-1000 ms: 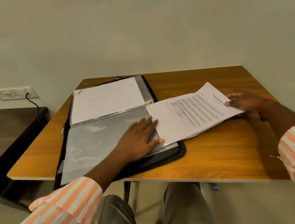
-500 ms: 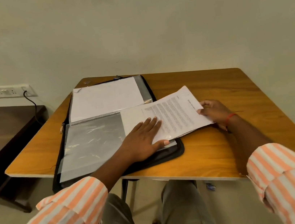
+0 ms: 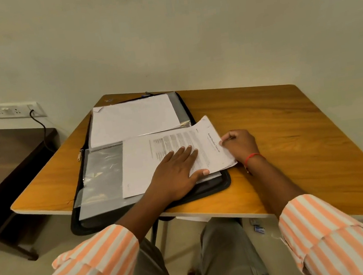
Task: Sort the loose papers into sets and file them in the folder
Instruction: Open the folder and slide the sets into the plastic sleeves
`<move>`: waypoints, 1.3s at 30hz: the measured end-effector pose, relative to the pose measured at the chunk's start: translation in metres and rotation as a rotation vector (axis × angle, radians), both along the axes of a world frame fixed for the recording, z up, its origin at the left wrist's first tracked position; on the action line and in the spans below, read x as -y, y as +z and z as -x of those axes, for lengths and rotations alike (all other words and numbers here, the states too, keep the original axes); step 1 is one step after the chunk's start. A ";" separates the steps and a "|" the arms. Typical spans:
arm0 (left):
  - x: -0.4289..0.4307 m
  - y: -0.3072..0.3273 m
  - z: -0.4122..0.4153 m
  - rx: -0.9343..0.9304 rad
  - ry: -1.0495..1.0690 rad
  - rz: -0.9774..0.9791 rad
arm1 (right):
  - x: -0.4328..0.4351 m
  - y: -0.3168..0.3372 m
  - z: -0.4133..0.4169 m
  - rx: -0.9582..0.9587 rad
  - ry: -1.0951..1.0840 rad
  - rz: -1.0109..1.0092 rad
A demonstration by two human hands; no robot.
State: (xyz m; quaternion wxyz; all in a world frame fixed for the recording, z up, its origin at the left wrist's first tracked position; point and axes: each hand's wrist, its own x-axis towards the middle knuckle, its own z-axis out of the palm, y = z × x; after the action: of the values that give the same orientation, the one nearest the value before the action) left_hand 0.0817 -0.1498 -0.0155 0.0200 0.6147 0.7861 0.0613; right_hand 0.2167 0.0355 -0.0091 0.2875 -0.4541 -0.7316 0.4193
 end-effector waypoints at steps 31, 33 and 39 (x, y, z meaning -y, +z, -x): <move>0.010 -0.002 -0.009 -0.087 -0.031 -0.421 | 0.033 0.000 0.047 0.212 0.285 -0.055; 0.010 -0.003 -0.008 -0.095 -0.046 -0.432 | 0.034 -0.001 0.048 0.157 0.240 -0.012; 0.012 -0.003 -0.010 -0.097 -0.153 -0.486 | 0.025 -0.007 0.049 0.052 0.259 0.100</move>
State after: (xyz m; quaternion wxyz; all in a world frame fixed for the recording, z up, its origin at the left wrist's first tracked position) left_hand 0.0914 -0.1613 -0.0184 -0.1615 0.6615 0.6995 0.2171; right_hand 0.1681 0.0108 -0.0166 0.1890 -0.3806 -0.7694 0.4769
